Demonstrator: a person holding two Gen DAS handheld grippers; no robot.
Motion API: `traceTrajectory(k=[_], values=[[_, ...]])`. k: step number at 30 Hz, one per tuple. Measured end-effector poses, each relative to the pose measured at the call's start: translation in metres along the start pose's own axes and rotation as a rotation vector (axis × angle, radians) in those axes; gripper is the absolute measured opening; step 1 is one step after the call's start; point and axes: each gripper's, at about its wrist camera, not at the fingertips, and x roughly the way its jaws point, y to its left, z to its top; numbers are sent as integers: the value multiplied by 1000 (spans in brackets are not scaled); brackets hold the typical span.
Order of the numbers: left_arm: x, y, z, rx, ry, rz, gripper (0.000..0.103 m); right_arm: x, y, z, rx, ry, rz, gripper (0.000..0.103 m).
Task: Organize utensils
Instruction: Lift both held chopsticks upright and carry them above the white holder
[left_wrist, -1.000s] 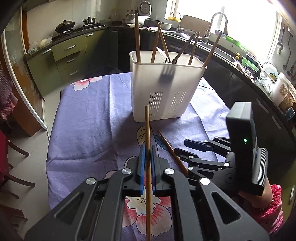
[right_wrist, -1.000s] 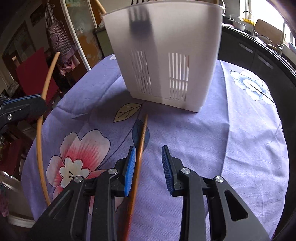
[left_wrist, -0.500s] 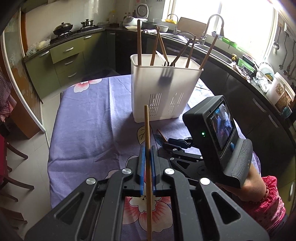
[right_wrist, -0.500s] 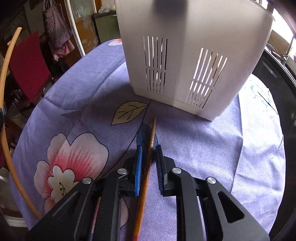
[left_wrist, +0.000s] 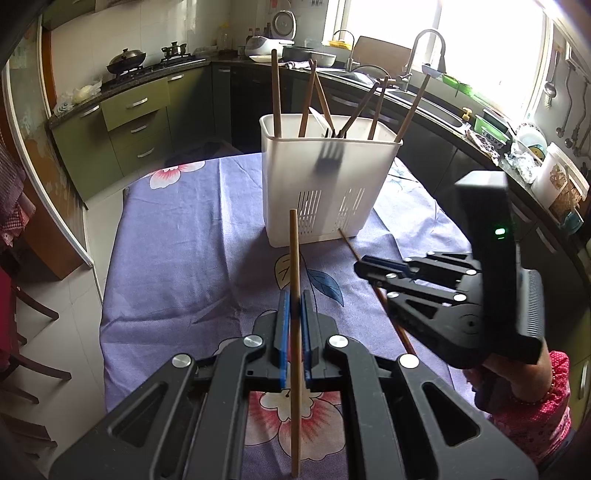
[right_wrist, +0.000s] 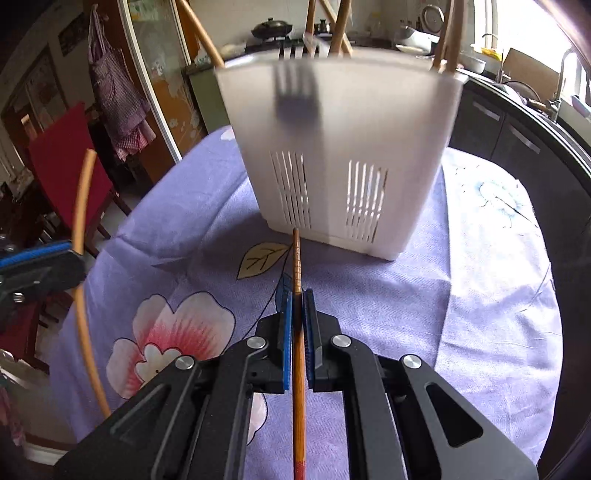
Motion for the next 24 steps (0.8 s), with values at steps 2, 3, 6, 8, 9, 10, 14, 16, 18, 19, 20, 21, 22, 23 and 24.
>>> traceTrajectory(k=[2,3,6,8,9,10,14,16,18,19,20,21,22,23,24], values=[[-3,-2,0,2,-7,1,6,-29,-2,-2,9,-65,11,7],[-5,-2,0,5,-11,1,6,-42,-2,-4,12,-94,13,6],[-11,-4,0,8,-23,4,6,-82,-5,-13,19,-179,12,6],[-17,-5,-1,8,-33,3,6,-105,-7,-22,18,-227,3,6],[-20,-5,-1,7,-40,2,6,-115,-6,-26,16,-248,-5,6],[-23,-5,-2,7,-48,1,6,-124,-7,-31,13,-266,-14,6],[-34,-6,-4,13,-76,9,6,-147,-10,-43,10,-302,-27,6],[-38,-7,-5,17,-84,11,6,-153,-6,-46,9,-310,-29,6],[-43,-9,-7,21,-90,12,6,-158,-4,-50,9,-315,-30,6],[-45,-9,-7,24,-93,12,6,-161,-3,-52,10,-316,-27,7],[-46,-10,-8,25,-97,13,6,-163,-1,-54,8,-317,-28,7],[-48,-10,-9,26,-101,14,6,-165,1,-56,7,-318,-27,7],[-51,-10,-9,28,-105,15,6,-166,3,-58,6,-319,-25,7],[-53,-10,-10,29,-110,16,6,-168,4,-59,3,-319,-26,7],[-55,-11,-10,30,-113,17,6,-166,5,-59,2,-319,-27,7]])
